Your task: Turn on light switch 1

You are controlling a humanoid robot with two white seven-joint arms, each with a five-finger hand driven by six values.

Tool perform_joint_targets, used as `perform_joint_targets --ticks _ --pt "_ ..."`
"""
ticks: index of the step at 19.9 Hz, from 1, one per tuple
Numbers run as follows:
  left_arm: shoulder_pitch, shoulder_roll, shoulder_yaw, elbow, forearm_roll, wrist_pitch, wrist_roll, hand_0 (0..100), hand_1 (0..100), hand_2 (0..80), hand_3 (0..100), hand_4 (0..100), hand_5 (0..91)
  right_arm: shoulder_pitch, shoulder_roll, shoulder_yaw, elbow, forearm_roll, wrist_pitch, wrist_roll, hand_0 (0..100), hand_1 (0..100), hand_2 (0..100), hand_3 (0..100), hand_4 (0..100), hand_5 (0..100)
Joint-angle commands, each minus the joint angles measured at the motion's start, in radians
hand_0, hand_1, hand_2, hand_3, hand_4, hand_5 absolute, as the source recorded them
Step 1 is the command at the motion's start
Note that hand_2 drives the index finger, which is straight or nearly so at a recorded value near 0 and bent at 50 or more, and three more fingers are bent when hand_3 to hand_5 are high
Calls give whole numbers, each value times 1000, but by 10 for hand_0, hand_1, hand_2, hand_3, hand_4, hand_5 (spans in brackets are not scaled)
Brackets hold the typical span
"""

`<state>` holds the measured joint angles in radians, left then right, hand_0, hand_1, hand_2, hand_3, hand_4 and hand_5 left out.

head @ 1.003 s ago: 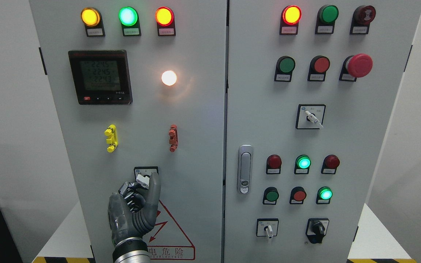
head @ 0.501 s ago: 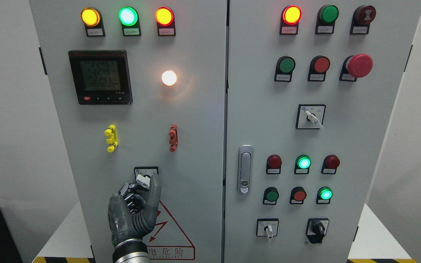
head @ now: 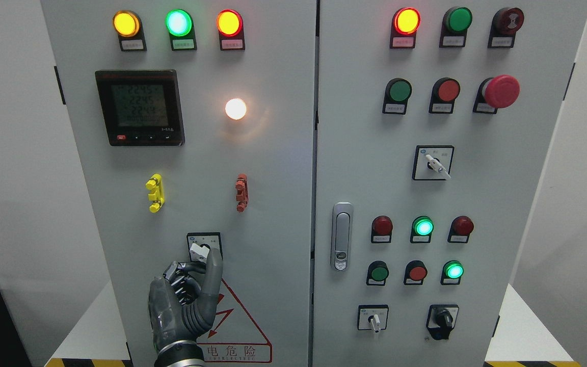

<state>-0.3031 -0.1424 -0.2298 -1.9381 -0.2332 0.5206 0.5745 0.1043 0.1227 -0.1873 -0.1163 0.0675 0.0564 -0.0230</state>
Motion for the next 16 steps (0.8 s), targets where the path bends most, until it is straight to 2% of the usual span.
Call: perform_joint_targets --ticks 1,7,12,14,16 --pt "41 6 0 -36 0 -45 2 0 349 614 1000 997 878 0 0 0 0 0 0 0 0 0 0 0 0 0" --pt "131 18 0 -36 0 -168 -1 0 339 622 1000 1000 882 0 0 0 0 0 0 0 0 0 0 0 0 0" --pt "266 37 3 -35 -2 -379 -18 0 320 627 1000 1000 888 0 0 0 0 0 0 1 0 0 0 0 0 0" --pt "335 44 20 -32 0 -442 -45 0 311 609 1000 1000 887 0 0 0 0 0 0 0 0 0 0 0 0 0" --pt "415 60 49 -24 3 -506 -99 0 285 558 972 986 875 0 0 0 0 0 0 0 0 0 0 0 0 0"
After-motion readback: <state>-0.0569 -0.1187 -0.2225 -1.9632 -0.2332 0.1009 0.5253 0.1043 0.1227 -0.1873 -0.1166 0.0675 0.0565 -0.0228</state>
